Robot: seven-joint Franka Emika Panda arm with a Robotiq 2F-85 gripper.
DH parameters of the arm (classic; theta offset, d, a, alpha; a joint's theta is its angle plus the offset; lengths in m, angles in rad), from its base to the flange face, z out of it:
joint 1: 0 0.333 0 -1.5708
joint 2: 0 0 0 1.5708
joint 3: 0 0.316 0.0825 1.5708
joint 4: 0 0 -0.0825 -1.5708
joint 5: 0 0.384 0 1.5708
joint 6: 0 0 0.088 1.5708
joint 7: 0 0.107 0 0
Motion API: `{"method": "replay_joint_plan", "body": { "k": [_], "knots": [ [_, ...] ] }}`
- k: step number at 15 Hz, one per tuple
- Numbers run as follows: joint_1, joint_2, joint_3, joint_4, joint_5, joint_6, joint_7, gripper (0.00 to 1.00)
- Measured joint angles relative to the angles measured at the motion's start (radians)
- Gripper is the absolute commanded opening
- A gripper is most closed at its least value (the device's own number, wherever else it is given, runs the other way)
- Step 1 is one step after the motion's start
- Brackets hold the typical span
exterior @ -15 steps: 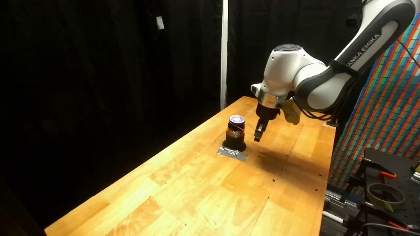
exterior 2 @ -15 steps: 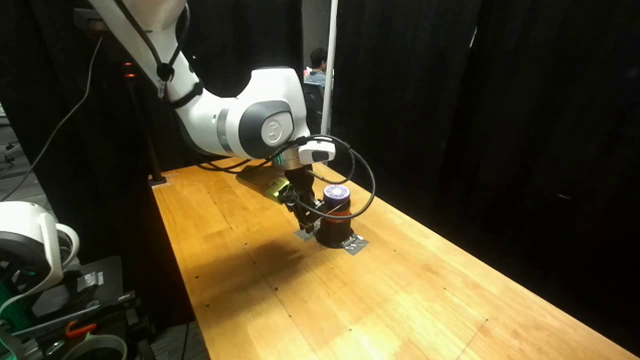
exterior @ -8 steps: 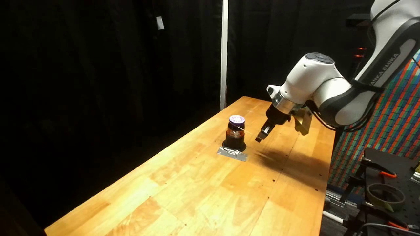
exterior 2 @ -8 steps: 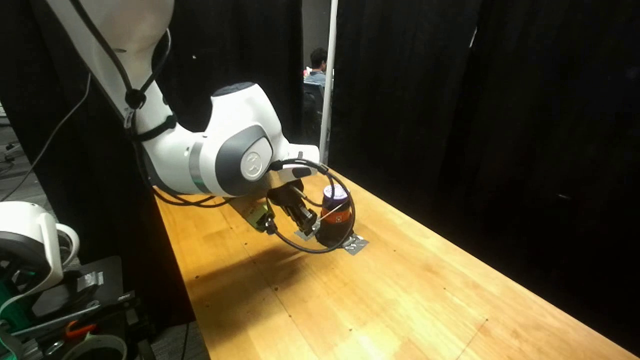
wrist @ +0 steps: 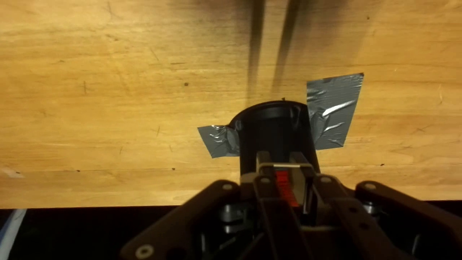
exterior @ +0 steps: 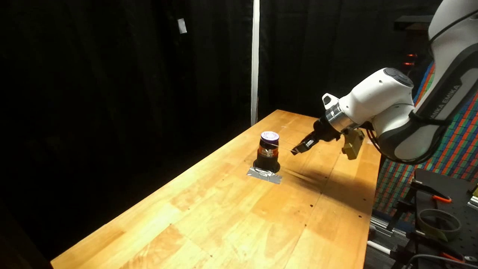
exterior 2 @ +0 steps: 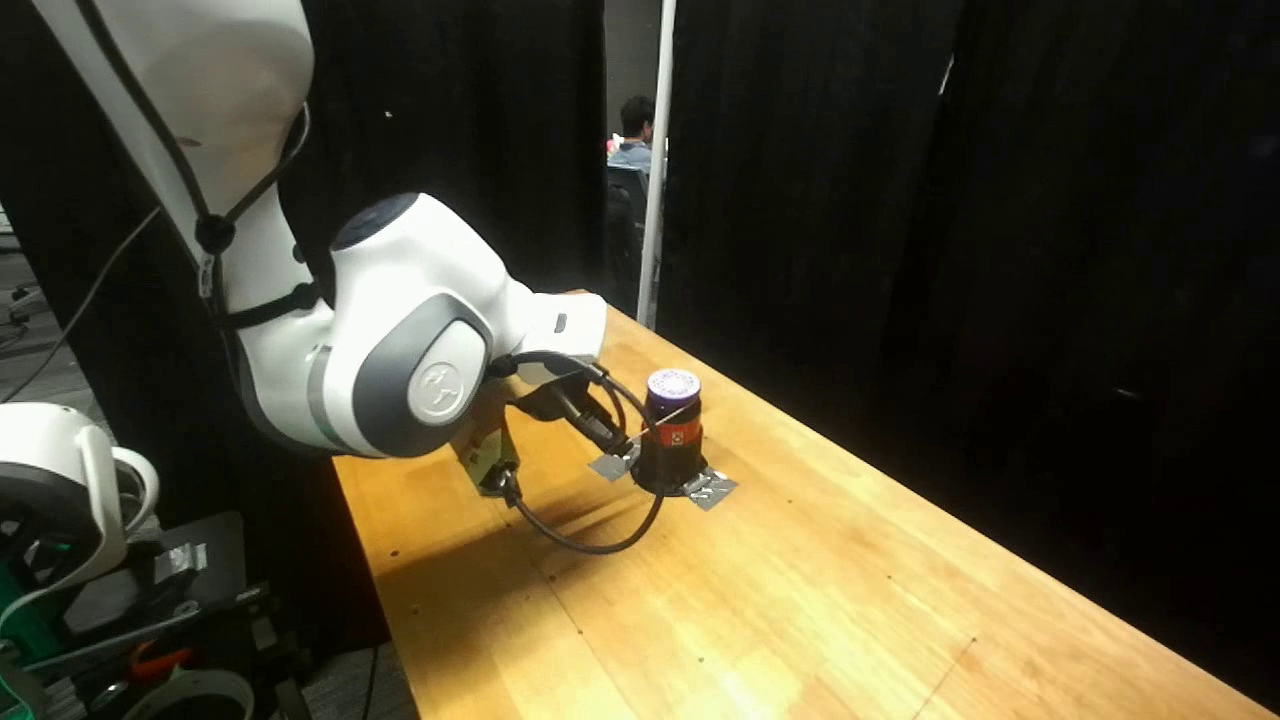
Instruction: Put the rubber band on the jar.
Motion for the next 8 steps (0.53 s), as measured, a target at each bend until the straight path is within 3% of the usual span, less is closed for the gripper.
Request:
{"method": "replay_joint_plan", "body": {
  "k": [6,8],
  "knots": [
    [0.101,0.166,0.013,-0.064,0.221,0.33,0.0,0.21],
    [0.092,0.212,0.068,-0.068,0.337,0.435,-0.025,0.2]
  ]
}}
